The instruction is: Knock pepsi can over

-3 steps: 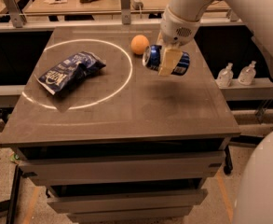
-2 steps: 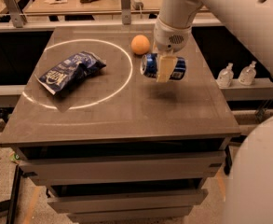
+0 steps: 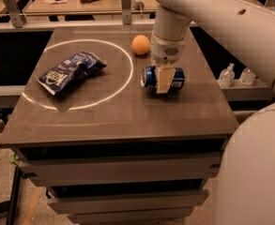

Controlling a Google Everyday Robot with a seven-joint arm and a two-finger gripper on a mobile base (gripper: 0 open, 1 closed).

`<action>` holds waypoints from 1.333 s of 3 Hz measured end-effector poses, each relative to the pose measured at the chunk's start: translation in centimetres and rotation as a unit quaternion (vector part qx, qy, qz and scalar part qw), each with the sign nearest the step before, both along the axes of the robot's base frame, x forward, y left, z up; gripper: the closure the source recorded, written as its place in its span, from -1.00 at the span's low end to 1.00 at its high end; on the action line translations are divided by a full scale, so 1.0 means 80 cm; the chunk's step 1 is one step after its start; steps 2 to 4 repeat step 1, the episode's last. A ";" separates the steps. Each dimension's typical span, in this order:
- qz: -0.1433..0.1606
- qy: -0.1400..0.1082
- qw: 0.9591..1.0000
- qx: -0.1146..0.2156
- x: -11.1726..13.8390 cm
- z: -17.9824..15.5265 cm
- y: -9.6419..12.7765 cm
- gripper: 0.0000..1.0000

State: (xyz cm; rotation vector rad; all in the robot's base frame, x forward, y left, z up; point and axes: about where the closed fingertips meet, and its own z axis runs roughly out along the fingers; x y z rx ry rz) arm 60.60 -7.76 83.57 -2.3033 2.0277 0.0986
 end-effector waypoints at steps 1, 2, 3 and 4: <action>0.000 -0.005 1.000 0.003 0.004 -0.001 0.003 0.63; 0.000 -0.005 1.000 0.003 0.004 -0.001 0.003 0.63; 0.000 -0.005 1.000 0.003 0.004 -0.001 0.003 0.63; 0.000 -0.005 1.000 0.003 0.004 -0.001 0.003 0.63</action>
Offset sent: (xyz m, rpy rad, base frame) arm 0.0000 0.0000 0.0000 0.0000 0.0000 0.0000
